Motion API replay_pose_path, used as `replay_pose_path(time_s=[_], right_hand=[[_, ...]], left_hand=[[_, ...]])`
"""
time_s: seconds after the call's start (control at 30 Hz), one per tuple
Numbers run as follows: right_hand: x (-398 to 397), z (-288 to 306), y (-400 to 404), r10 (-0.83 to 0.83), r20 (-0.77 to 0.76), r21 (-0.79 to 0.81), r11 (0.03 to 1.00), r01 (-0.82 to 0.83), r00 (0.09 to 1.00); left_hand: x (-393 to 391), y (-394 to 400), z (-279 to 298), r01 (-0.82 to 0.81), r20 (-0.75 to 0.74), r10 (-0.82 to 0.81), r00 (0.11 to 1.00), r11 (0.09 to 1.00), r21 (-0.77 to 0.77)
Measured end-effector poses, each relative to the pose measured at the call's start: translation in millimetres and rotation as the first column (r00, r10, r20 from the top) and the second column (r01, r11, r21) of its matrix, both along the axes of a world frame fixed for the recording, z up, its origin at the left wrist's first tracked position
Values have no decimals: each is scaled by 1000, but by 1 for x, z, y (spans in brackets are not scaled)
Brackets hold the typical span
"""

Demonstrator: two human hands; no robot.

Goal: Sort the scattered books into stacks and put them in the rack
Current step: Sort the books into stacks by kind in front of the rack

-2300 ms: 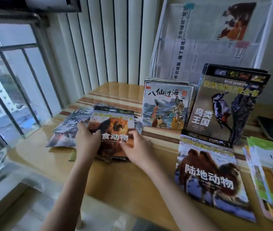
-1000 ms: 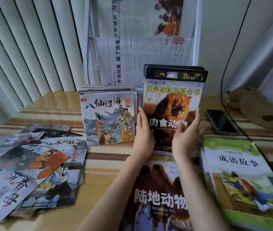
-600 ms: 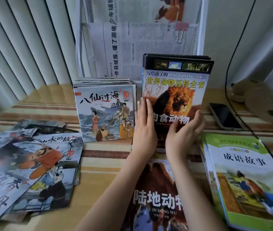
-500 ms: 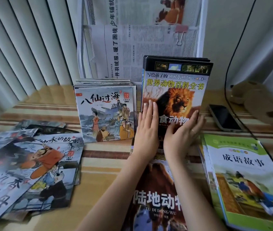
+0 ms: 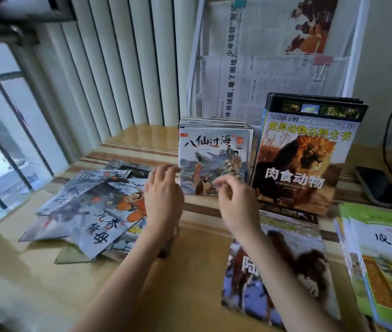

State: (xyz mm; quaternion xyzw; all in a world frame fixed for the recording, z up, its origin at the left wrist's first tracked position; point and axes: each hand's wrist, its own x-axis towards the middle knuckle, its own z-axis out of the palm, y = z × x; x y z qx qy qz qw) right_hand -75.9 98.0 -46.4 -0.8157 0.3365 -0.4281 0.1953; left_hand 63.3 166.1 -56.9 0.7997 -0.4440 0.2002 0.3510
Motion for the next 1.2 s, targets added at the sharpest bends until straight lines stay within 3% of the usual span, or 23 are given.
replay_pose_path(time_s=[0.1, 0.17, 0.3, 0.4, 0.57, 0.73, 0.87, 1.0, 1.13, 1.2], right_hand=[[40, -14, 46, 222, -388, 218, 965, -145, 895], [60, -24, 67, 222, -466, 230, 965, -125, 857], [82, -27, 84, 210, -360, 283, 953, -108, 909], [93, -29, 90, 268, -282, 387, 910, -147, 921], [119, -34, 102, 285, -139, 416, 886, -205, 948], [129, -44, 107, 195, 81, 437, 874, -211, 977], [123, -39, 100, 126, 230, 519, 823, -231, 965], [121, -39, 97, 100, 254, 502, 836, -220, 962], [116, -36, 90, 100, 313, 461, 853, -244, 944], [114, -32, 87, 124, 343, 424, 864, -272, 931]], left_hand=[[61, 43, -6, -268, -177, 309, 934, 938, 220], [99, 68, -10, -329, -269, 438, 858, 870, 367], [158, 111, -6, -371, -392, 551, 737, 814, 447], [182, 125, 2, -261, -508, 500, 702, 843, 469], [167, 131, 13, -214, -557, 320, 766, 945, 248], [196, 150, 12, -142, -749, 205, 631, 979, 148], [188, 155, 10, -20, -800, 45, 598, 999, 41], [166, 152, 13, 148, -925, -319, 205, 945, -293], [156, 154, 11, 239, -882, -452, -134, 849, -472], [155, 156, 5, 234, -871, -427, -242, 846, -479]])
